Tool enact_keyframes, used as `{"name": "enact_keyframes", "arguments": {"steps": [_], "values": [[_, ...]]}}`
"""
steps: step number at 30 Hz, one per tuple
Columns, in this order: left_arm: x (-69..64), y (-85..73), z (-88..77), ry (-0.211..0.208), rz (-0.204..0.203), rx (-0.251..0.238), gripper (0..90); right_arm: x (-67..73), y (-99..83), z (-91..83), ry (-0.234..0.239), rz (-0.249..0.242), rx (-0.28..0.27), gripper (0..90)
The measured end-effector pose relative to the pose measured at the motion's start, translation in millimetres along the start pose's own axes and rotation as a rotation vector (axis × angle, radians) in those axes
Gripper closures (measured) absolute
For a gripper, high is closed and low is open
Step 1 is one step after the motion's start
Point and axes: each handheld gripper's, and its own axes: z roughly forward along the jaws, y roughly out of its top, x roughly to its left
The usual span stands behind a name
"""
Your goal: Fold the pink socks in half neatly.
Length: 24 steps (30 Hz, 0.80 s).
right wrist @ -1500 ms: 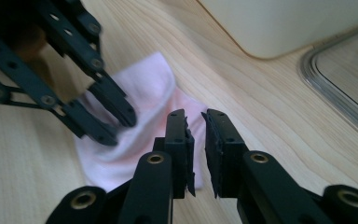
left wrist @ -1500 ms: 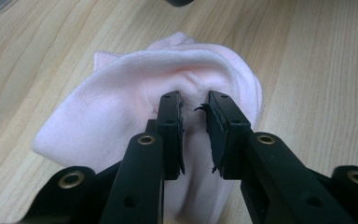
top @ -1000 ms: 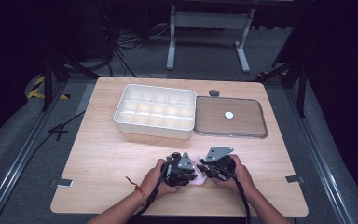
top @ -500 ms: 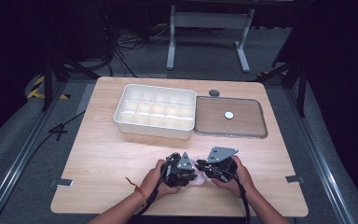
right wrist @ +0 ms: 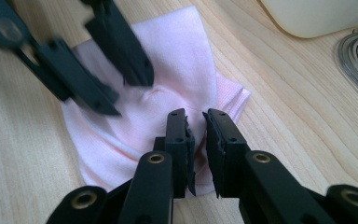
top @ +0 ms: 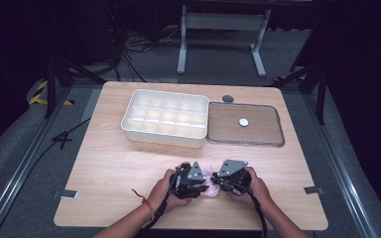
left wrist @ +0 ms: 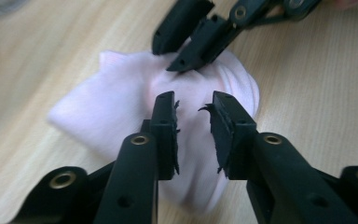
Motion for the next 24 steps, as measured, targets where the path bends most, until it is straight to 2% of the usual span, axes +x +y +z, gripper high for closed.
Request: {"name": "enact_keyframes", "arguments": {"steps": [2, 3, 5, 8, 11, 12, 13, 14, 15, 17, 18, 20, 22, 24], "values": [[4.3, -1.6, -18.8, 0.018, -0.034, -0.039, 66.7, -0.4, -0.6, -0.1, -0.003, 0.004, -0.003, 79.3], [4.3, -1.6, -18.8, 0.018, -0.034, -0.039, 64.2, -0.4, -0.6, -0.1, -0.003, 0.004, -0.003, 79.3], [9.0, -7.1, -31.5, 0.039, -0.077, -0.051, 61.1, -1.2, -1.4, 0.3, -0.001, 0.01, -0.008, 79.3], [13.9, -19.3, -34.2, 0.069, -0.137, -0.03, 54.4, -1.3, -1.4, 0.5, -0.003, 0.01, -0.008, 79.3], [18.8, -27.1, -29.3, 0.069, -0.199, -0.028, 51.9, -1.7, -1.4, 0.7, 0.0, 0.011, -0.01, 79.3], [15.7, -25.1, -27.6, 0.091, -0.184, -0.031, 51.6, -1.6, -1.3, 0.7, 0.001, 0.014, -0.009, 79.4], [11.4, -21.3, -26.8, 0.106, -0.136, -0.038, 51.9, -1.4, -1.2, 0.8, -0.002, 0.011, -0.008, 79.4], [6.0, -17.1, -25.8, 0.103, -0.093, -0.052, 54.0, -1.1, -1.1, 0.8, 0.0, 0.011, -0.009, 79.4], [1.8, -13.9, -24.5, 0.101, -0.069, -0.063, 57.4, -1.2, -1.1, 0.9, -0.002, 0.009, -0.008, 79.4], [-6.3, -6.7, -18.8, 0.079, -0.002, -0.065, 69.1, -1.6, -1.3, 0.8, 0.003, 0.013, -0.009, 79.5], [-8.3, -4.8, -14.8, 0.063, 0.012, -0.067, 73.7, -1.7, -1.4, 1.0, 0.005, 0.015, -0.008, 79.5], [-10.3, -4.0, -5.8, 0.042, 0.029, -0.037, 80.9, -1.4, -1.4, 1.0, 0.004, 0.015, -0.011, 79.5], [-11.4, -6.4, 1.6, 0.037, 0.034, -0.007, 83.8, -1.0, -1.6, 0.8, -0.003, 0.007, -0.01, 79.5], [-11.3, -8.3, 4.4, 0.031, 0.039, -0.015, 85.3, -1.6, -1.3, 0.7, 0.0, 0.012, -0.01, 79.9]]}}
